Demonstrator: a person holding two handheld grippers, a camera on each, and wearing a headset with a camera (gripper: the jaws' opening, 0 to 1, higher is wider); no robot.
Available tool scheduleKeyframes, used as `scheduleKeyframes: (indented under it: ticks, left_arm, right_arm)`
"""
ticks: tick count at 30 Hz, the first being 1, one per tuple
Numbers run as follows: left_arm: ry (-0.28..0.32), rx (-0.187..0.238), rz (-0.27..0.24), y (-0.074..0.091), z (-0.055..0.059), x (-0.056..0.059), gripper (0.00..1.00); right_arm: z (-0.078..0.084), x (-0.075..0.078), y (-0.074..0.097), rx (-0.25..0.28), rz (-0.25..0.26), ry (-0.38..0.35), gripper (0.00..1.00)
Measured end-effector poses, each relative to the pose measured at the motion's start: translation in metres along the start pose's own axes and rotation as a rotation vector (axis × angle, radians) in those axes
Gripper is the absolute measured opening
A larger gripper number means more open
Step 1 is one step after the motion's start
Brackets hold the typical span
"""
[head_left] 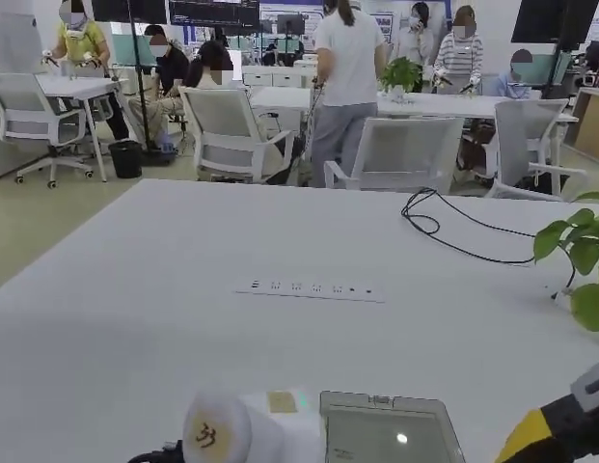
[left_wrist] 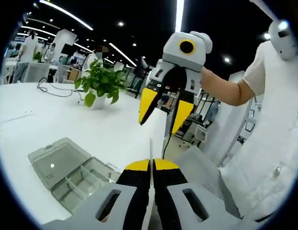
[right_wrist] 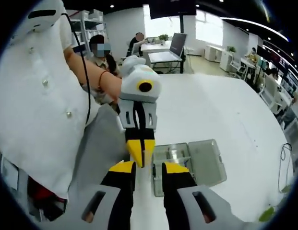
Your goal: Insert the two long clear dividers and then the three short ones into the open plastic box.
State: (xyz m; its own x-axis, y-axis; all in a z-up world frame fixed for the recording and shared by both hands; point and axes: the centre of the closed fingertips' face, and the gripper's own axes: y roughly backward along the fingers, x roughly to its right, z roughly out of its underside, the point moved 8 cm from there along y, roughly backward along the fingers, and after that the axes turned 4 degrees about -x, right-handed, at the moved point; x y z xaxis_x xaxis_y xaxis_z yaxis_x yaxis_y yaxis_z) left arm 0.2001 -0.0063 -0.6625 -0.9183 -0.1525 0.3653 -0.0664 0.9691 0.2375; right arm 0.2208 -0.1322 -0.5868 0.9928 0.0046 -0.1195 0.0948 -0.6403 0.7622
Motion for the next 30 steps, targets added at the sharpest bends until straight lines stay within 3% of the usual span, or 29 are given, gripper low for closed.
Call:
scheduleKeyframes:
  ticks: [7,16,30]
  left_arm:
    - [-0.101,0.033,0.032,0.005,-0.004,0.005,0.0]
    - [-0.144,0.023,0.054,0.005,-0.006,0.007,0.0]
    - [-0.157,0.028,0.051,0.005,-0.005,0.009,0.0]
  right_arm:
    - [-0.002,-0.002,-0.01,-0.015,-0.091,0.005,0.17]
    - [-0.004,-0.005,-0.016,-0.006,-0.167,-0.009,0.09]
    - [0.0,-0.005,-0.02,-0.013,-0.179,0.009,0.03]
